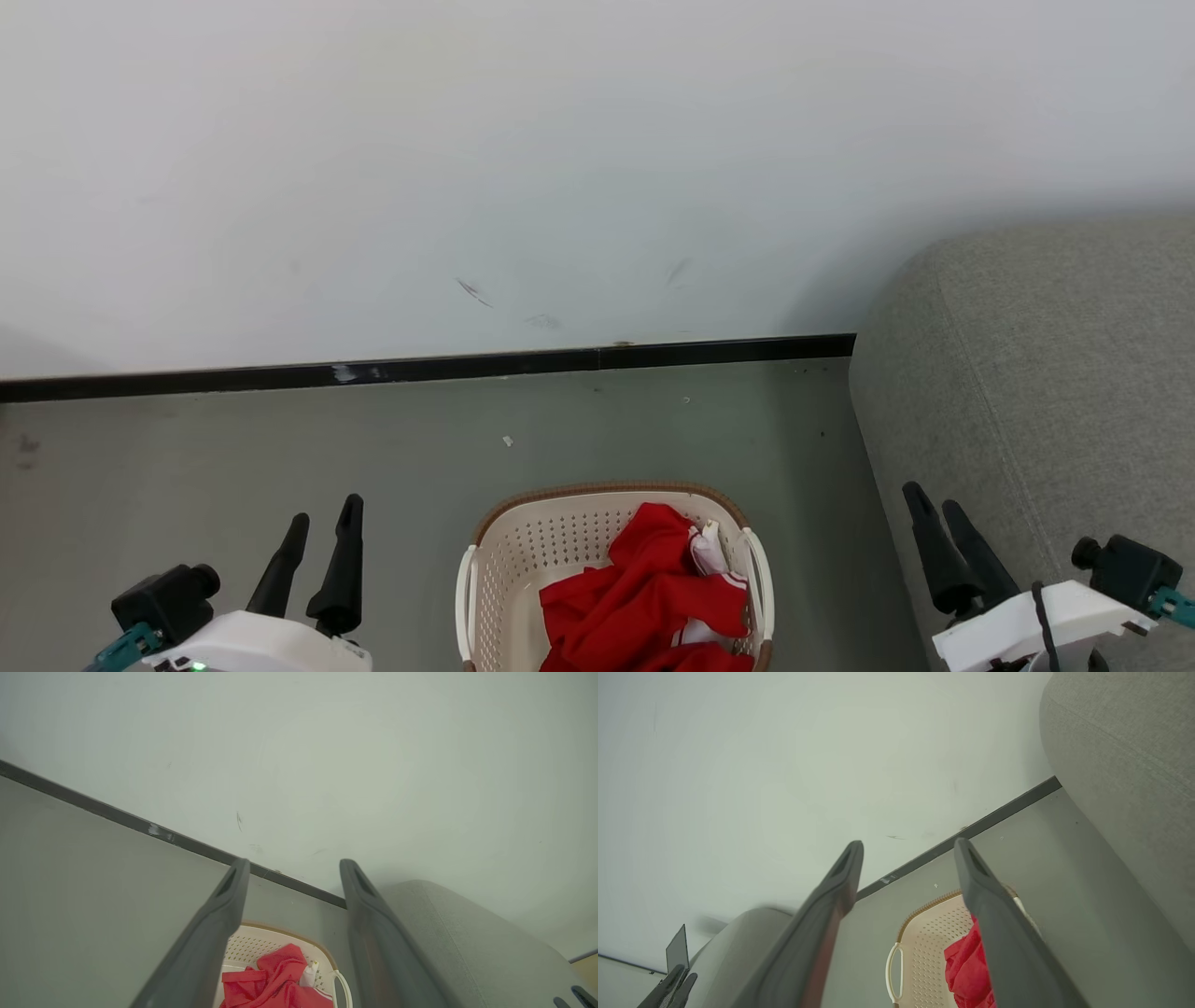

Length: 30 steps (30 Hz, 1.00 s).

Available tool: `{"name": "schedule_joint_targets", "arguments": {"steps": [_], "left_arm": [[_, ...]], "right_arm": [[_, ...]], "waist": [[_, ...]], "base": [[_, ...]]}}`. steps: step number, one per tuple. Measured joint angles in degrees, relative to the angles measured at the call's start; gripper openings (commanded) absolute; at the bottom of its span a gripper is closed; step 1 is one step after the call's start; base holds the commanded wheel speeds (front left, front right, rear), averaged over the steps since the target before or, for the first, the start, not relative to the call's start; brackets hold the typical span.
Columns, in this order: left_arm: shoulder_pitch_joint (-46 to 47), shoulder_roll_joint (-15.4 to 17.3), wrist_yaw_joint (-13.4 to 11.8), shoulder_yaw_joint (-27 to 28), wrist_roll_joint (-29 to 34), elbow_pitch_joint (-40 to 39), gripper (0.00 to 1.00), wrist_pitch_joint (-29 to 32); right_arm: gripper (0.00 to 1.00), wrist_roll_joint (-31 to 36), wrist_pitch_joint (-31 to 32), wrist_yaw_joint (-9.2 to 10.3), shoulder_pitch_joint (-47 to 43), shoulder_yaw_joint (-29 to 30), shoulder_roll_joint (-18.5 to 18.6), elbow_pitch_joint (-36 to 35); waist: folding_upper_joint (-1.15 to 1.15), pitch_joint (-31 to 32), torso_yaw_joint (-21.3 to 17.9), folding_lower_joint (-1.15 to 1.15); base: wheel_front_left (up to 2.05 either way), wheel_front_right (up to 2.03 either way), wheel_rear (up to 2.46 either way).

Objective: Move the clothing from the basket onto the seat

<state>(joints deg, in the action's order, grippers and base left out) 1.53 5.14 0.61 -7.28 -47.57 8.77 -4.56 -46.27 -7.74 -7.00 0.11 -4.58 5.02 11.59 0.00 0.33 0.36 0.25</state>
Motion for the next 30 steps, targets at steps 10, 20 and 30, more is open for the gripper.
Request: {"name": "schedule_joint_targets", "arguments": {"steps": [10,20,30], "left_arm": [[-0.11,0.14,-1.8,-3.09,9.38,0.02,1.0,-2.01],[-0.11,0.19,-3.59,-4.85,17.46,-0.01,1.0,-4.11],[-0.1,-0.21,-5.54,-5.34,23.88,-0.27,1.0,-6.2]], "right_arm": [[1.0,10.8,-1.38,-0.03,-1.18,-0.31,-0.8,-0.1],[1.0,19.59,-2.63,-0.04,-1.15,-0.29,-1.15,-1.18],[1.0,28.6,-3.92,-0.05,-1.13,-0.45,-1.55,-2.05]], "waist": [[0.0,-0.42,0.03,-0.17],[0.0,-0.8,0.0,-0.21],[0.0,-1.06,-0.1,-0.21]], "base": [[0.0,0.0,0.0],[0.0,0.0,0.0],[0.0,0.0,0.0]]}}
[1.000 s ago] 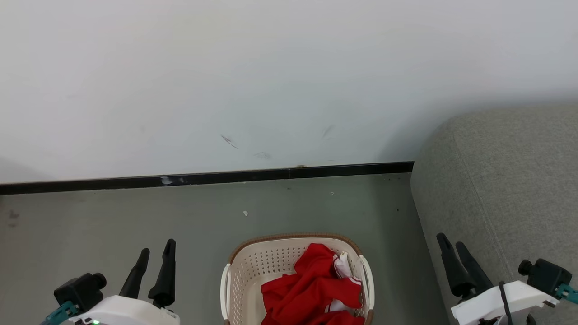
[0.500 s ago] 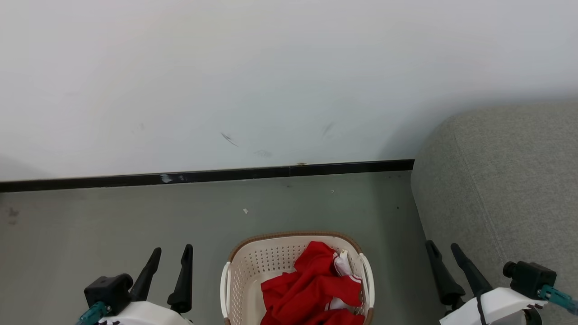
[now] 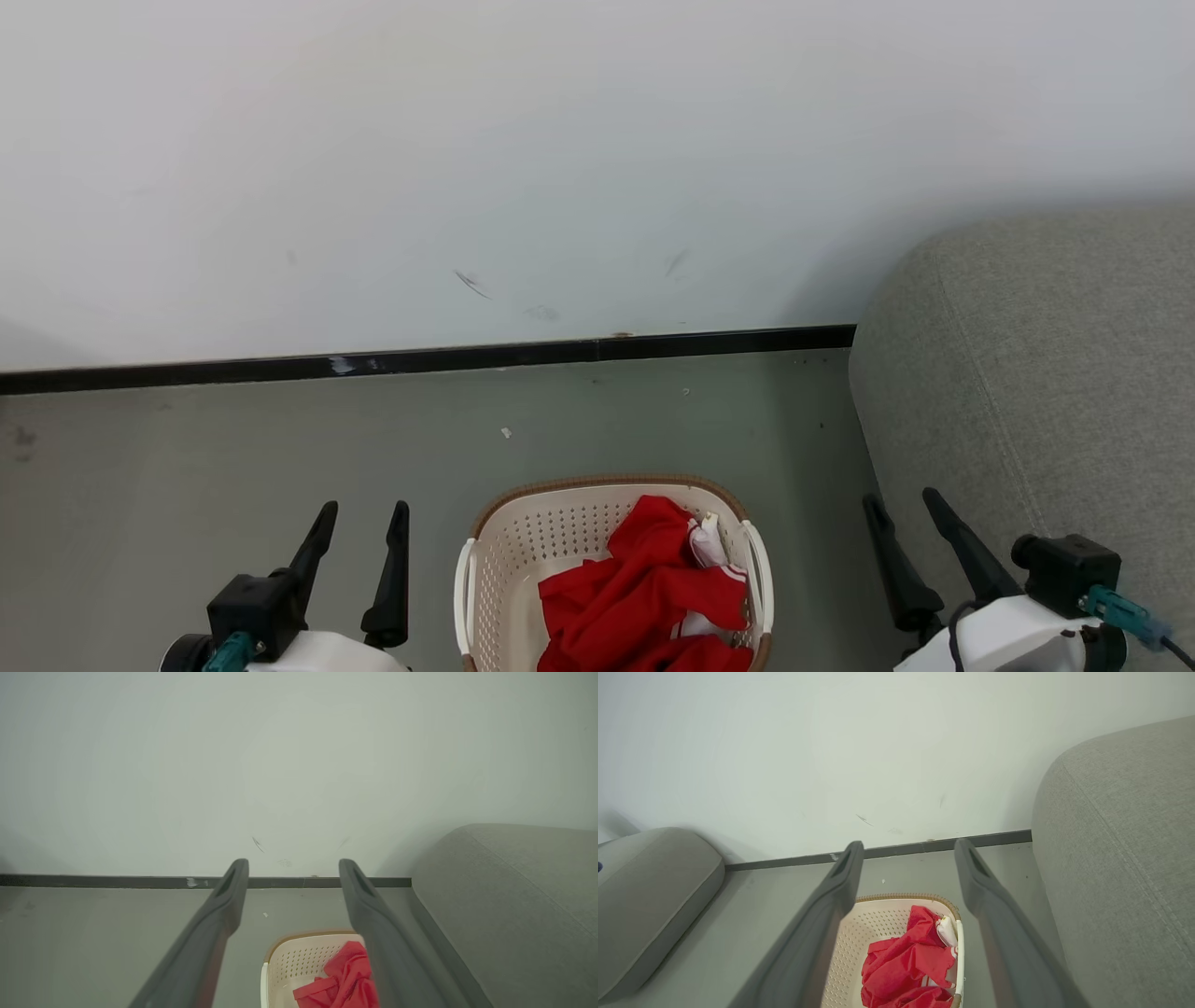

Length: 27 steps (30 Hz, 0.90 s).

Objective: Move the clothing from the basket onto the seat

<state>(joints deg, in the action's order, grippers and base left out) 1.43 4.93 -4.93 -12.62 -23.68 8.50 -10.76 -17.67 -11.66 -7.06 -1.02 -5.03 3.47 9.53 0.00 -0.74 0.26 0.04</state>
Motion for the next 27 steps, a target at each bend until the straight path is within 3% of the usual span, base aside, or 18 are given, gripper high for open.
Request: {"name": "schedule_joint_targets", "arguments": {"steps": [18,27], "left_arm": [[0.01,0.01,-1.56,-1.42,12.36,-0.1,1.0,-3.53],[0.01,-0.23,-1.55,-0.76,12.14,0.48,1.0,-3.53]], "right_arm": [[1.0,16.02,-2.52,-0.01,0.01,-0.01,-0.98,-1.96],[1.0,16.72,-2.52,-0.01,0.01,0.01,-1.02,-2.14]], "waist": [[0.0,-0.12,-0.31,-0.01],[0.0,-0.14,-0.3,-0.01]], "base": [[0.0,0.0,0.0],[0.0,0.0,0.0]]}}
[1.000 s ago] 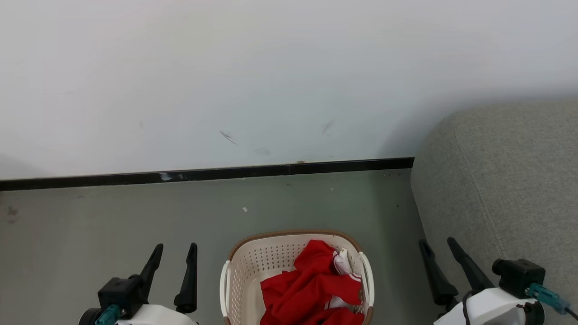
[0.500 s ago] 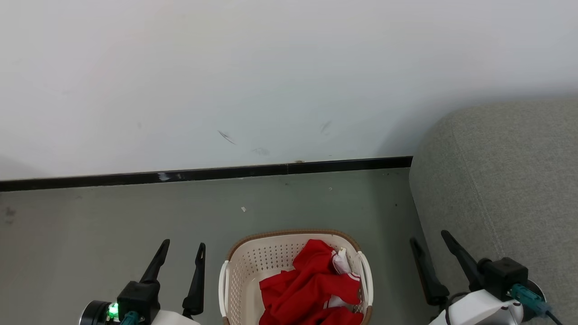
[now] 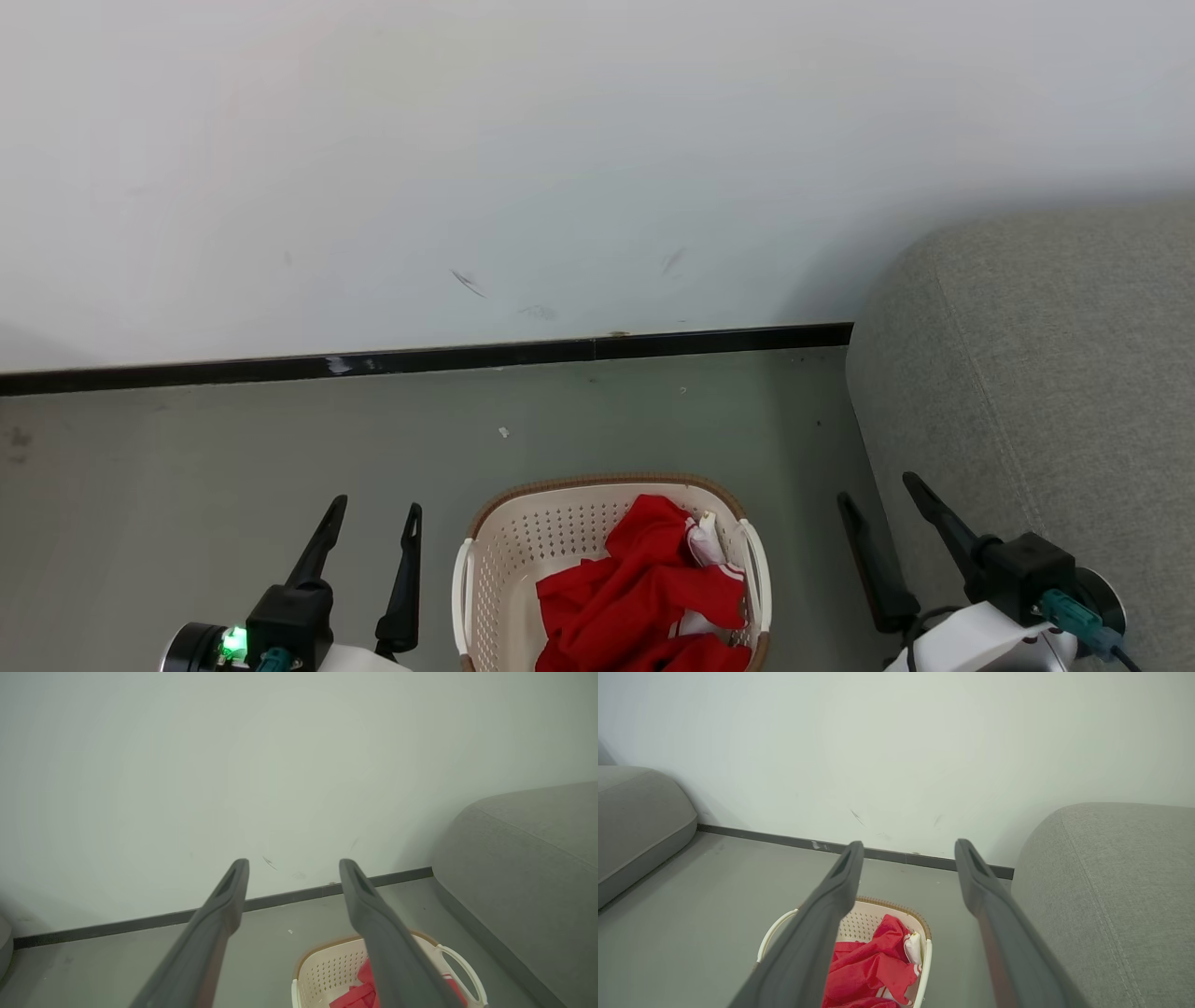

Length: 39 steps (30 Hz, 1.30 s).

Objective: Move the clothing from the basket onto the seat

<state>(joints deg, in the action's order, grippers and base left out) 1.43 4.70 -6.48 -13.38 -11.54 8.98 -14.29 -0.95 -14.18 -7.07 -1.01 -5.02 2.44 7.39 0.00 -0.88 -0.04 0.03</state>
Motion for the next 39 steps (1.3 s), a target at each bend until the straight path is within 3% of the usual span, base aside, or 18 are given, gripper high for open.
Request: {"name": "schedule_joint_targets", "arguments": {"steps": [17,39], "left_arm": [[0.33,-0.84,0.12,3.26,-3.63,1.43,1.0,0.0],[0.32,-1.1,0.66,4.26,-3.64,2.04,1.0,0.0]], "right_arm": [[1.0,-3.55,-0.01,0.0,-0.03,3.81,-0.05,-1.23],[1.0,-3.71,-0.01,0.0,-0.29,3.49,-0.07,-1.33]], "waist": [[0.0,0.26,-0.23,0.0],[0.0,0.05,-0.18,-0.01]], "base": [[0.0,0.0,0.0],[0.0,0.0,0.0]]}}
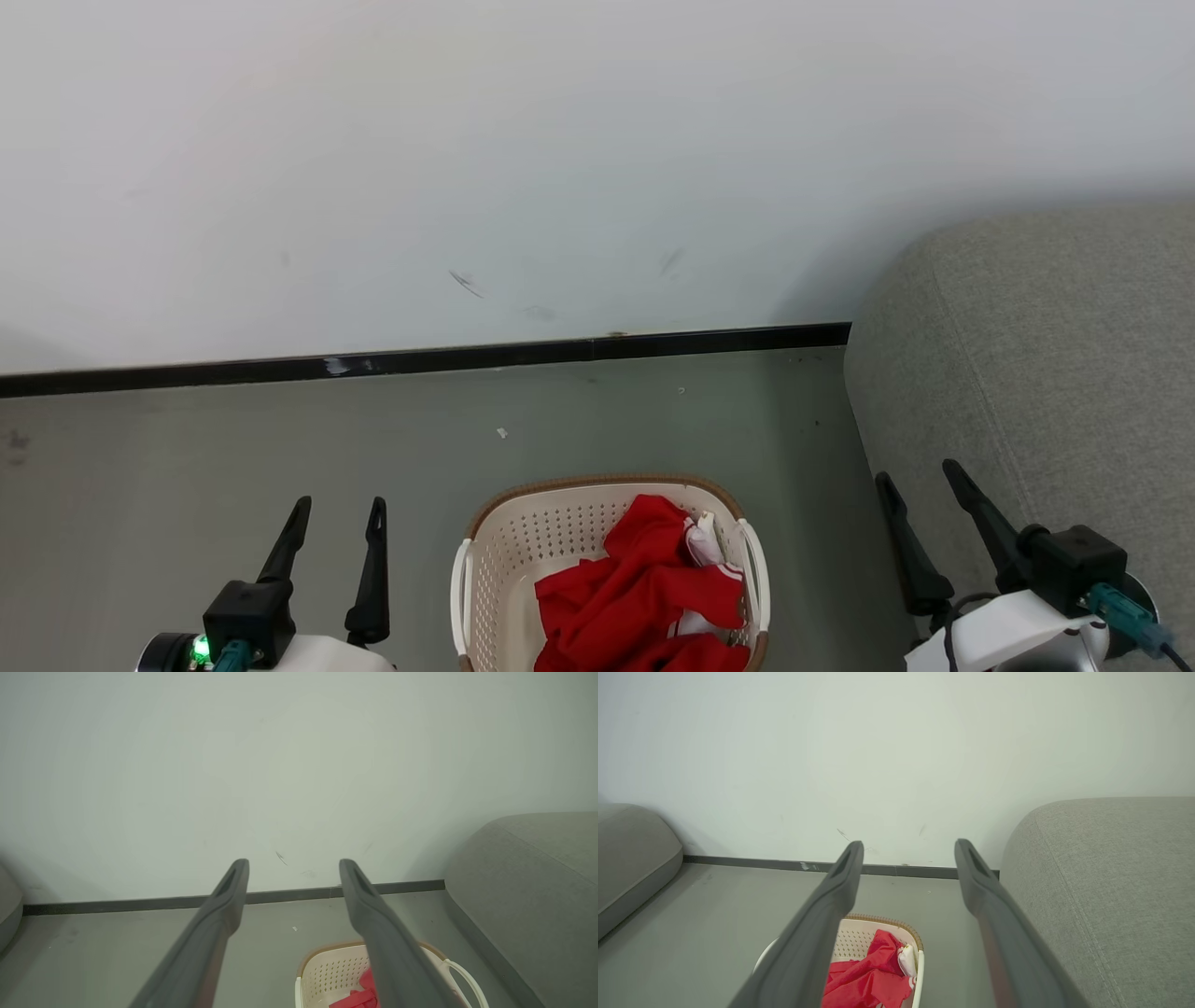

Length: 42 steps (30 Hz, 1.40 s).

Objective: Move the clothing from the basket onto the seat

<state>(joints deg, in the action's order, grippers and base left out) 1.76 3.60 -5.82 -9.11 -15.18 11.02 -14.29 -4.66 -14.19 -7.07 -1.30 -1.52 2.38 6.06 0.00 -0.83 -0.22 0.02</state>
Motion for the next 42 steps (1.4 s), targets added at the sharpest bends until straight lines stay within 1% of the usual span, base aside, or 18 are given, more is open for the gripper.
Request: {"name": "schedule_joint_targets", "arguments": {"steps": [15,29,35,40,42], "left_arm": [[0.0,0.02,0.76,0.69,0.3,-0.11,1.0,0.0],[1.32,1.51,1.59,0.07,1.49,0.92,1.0,0.0],[4.07,1.96,2.74,-0.99,1.97,2.02,1.0,0.01],[6.61,2.19,3.94,-2.82,3.48,4.03,1.0,0.26],[7.59,2.38,4.05,-3.44,4.11,5.02,1.0,0.7]], "right_arm": [[1.0,0.0,0.0,0.0,-0.86,0.03,-0.01,-2.0],[1.0,-0.18,-0.01,0.0,-0.86,2.48,-0.03,-5.2],[1.0,0.02,-0.02,0.0,-0.81,2.94,-0.05,-6.48],[1.0,-0.12,-0.02,0.0,-0.45,3.41,-0.07,-8.17],[1.0,-0.34,-0.02,0.0,-0.24,3.77,-0.08,-8.84]], "waist": [[0.0,-1.47,-0.1,-0.01],[0.0,-4.62,-0.69,0.0],[0.0,-6.78,-1.15,-0.01],[0.0,-9.46,-1.78,-0.01],[0.0,-10.43,-2.04,-0.01]], "base": [[0.0,0.0,0.0],[0.0,0.0,0.0],[0.0,0.0,0.0],[0.0,0.0,0.0],[0.0,0.0,0.0]]}}
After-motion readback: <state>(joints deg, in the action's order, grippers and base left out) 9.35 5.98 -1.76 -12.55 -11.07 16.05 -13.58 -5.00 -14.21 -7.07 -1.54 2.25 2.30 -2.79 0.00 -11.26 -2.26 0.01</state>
